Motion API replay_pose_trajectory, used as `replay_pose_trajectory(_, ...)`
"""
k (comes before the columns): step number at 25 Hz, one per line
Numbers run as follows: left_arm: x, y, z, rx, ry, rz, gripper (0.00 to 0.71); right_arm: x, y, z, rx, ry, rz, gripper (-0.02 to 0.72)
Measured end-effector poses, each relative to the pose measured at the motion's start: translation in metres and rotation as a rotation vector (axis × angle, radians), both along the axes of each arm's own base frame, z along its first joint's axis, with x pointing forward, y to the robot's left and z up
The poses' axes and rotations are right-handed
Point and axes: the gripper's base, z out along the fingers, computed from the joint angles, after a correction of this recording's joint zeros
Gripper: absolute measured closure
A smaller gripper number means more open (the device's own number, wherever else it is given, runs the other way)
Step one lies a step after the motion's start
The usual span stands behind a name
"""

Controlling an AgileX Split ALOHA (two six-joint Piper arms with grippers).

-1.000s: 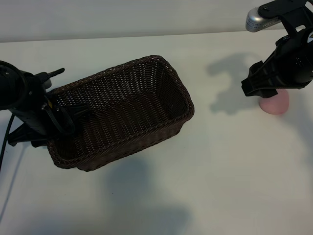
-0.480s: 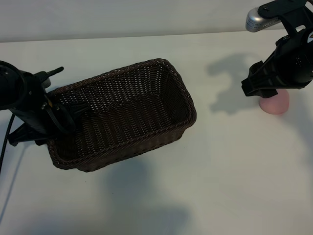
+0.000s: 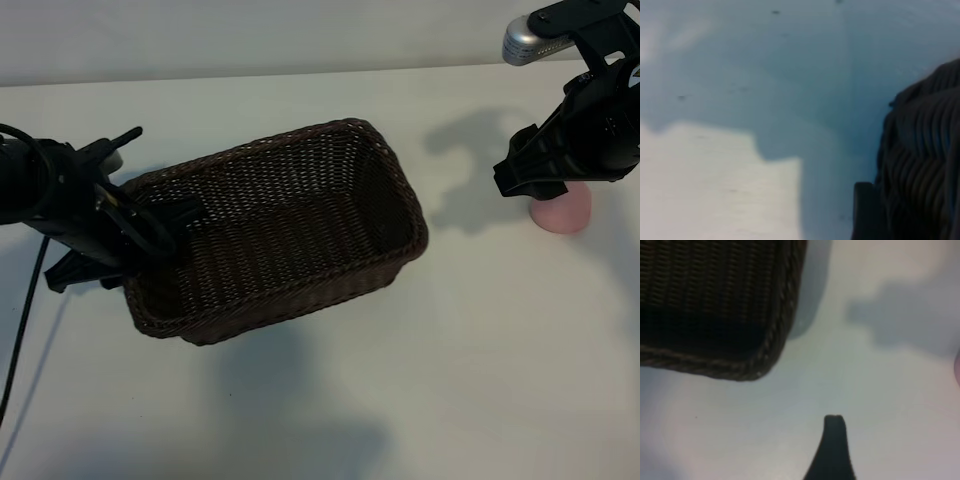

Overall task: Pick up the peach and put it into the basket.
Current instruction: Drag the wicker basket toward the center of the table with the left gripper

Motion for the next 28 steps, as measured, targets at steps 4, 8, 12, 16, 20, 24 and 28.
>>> replay_pose_trajectory(4,0.001,0.002,0.007,-0.054,-0.026,0.004,0.291,0.0,0.0,0.0,0.0,0.0,0.0,0.108)
replay_pose_trajectory(8,0.004,0.01,0.013,-0.116,-0.048,0.014,0.364,0.0,0.0,0.0,0.0,0.0,0.0,0.108)
replay_pose_trajectory(12,0.004,0.015,0.017,-0.179,-0.068,-0.025,0.364,0.0,0.0,0.0,0.0,0.0,0.0,0.108)
replay_pose_trajectory(16,0.005,0.013,0.019,-0.216,-0.096,-0.068,0.364,0.0,0.0,0.0,0.0,0.0,0.0,0.108)
replay_pose_trajectory(20,0.008,0.011,0.022,-0.234,-0.106,-0.081,0.365,0.0,0.0,0.0,0.0,0.0,0.0,0.108)
replay_pose_trajectory(24,0.017,0.008,0.035,-0.247,-0.136,-0.119,0.365,0.0,0.0,0.0,0.0,0.0,0.0,0.108)
replay_pose_trajectory(28,0.03,0.006,0.051,-0.257,-0.186,-0.137,0.365,0.0,0.0,0.0,0.0,0.001,0.0,0.108)
